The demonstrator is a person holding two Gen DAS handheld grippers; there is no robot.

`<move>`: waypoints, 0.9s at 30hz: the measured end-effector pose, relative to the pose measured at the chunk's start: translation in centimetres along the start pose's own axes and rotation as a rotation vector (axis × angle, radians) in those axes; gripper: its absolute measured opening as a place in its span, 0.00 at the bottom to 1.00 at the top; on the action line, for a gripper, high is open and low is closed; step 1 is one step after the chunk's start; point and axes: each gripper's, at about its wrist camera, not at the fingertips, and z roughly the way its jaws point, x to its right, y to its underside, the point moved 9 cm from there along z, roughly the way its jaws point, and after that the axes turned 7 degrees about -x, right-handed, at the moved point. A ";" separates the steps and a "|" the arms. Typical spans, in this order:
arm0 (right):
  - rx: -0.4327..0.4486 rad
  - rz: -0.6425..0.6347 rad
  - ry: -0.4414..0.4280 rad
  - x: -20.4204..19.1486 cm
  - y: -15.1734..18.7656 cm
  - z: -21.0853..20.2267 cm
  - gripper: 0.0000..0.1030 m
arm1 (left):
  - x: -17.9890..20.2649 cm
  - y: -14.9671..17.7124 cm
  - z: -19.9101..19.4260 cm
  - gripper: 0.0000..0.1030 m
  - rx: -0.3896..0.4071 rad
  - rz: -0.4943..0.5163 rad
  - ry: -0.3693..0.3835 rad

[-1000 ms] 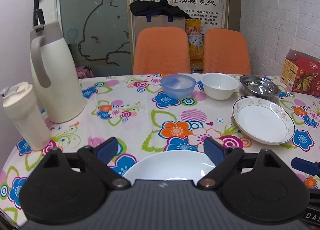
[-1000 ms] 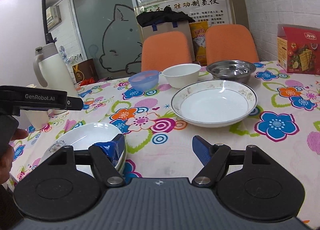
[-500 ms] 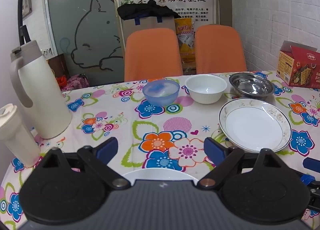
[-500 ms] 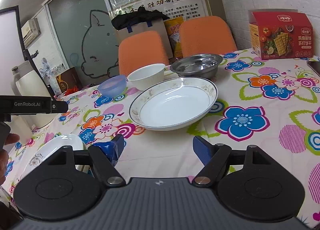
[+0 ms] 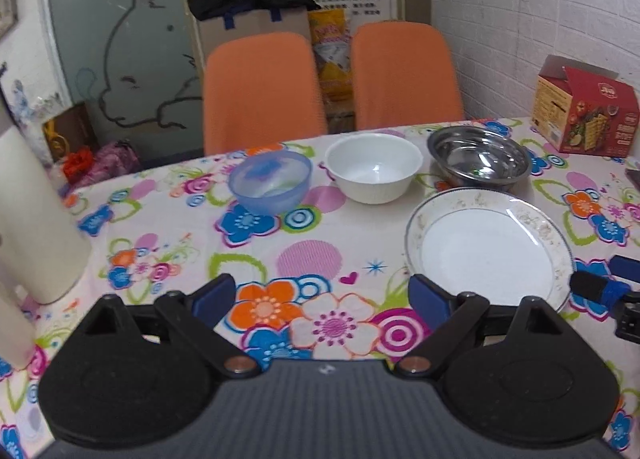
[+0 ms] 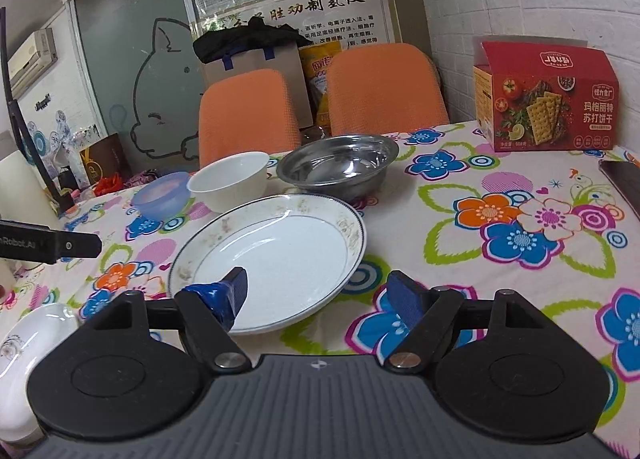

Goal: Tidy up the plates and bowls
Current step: 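Reach and close the left gripper on the gold-rimmed deep plate rim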

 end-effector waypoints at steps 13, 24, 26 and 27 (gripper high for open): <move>-0.161 -0.060 0.014 0.6 -1.3 7.1 0.62 | 5.5 -3.2 10.3 0.87 -0.185 0.045 0.147; -0.144 -0.137 0.030 -1.1 -1.1 8.3 0.65 | 6.6 -2.8 11.5 0.87 -0.180 0.043 0.115; -0.134 -0.142 0.028 -1.1 -1.1 8.3 0.65 | 6.9 -2.4 11.9 0.86 -0.200 0.034 0.137; -0.130 -0.144 0.026 -1.1 -1.1 8.3 0.65 | 7.0 -2.1 12.2 0.85 -0.217 0.026 0.149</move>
